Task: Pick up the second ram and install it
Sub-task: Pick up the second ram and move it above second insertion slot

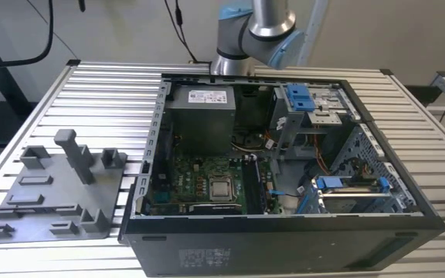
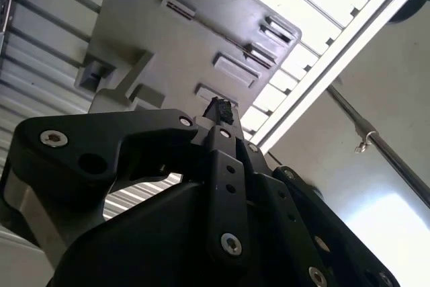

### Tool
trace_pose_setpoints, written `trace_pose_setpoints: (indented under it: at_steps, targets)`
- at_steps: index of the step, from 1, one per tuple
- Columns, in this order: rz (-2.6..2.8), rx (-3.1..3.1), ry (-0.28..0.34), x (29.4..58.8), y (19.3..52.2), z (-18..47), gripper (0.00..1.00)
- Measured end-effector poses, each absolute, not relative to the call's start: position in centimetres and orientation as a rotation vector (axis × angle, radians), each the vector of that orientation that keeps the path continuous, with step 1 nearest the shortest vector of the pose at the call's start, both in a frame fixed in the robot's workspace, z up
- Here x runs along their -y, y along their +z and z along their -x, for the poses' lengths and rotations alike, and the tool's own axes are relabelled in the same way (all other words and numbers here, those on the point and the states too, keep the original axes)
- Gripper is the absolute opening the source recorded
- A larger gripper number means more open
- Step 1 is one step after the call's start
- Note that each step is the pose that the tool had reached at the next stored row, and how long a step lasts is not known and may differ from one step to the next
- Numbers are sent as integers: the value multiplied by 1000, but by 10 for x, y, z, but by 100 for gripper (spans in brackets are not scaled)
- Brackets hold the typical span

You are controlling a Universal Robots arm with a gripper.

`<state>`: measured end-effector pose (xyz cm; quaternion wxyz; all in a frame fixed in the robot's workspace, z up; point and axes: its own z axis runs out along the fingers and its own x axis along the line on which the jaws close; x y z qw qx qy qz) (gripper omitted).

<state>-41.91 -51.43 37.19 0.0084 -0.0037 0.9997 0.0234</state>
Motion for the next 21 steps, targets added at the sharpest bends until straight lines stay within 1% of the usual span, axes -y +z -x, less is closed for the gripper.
trace_pose_setpoints:
  at_steps: [10,21]
  targets:
    - [18,-3124,73,514,372,419,11]
    - [204,-3120,75,514,371,420,11]
